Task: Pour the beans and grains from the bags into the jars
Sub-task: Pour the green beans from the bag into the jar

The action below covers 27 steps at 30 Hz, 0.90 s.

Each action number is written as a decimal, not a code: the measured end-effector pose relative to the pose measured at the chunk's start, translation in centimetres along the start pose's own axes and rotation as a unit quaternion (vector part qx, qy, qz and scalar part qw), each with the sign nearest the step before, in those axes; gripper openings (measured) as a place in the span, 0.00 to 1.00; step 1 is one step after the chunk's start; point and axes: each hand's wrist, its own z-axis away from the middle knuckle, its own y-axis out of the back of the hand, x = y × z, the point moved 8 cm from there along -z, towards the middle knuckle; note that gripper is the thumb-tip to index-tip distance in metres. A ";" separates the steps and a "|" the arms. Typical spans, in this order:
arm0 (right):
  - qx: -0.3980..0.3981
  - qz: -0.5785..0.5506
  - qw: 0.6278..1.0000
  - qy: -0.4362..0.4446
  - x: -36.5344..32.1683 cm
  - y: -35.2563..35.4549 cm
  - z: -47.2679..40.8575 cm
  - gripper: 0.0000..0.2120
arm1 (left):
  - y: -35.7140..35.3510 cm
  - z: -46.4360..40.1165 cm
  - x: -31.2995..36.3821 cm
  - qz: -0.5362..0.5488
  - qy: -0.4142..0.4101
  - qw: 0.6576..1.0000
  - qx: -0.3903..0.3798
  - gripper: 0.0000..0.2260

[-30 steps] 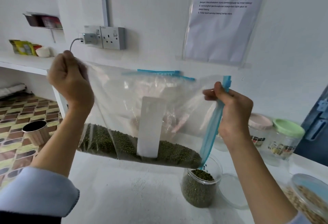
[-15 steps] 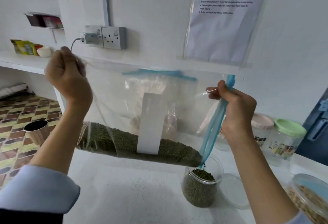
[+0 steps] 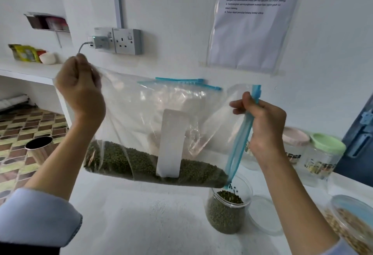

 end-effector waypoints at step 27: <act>0.007 -0.006 1.000 -0.004 0.3 0.1 -0.2 0.10 | -0.6 0.0 0.9 -0.022 -0.040 0.999 -0.008 0.17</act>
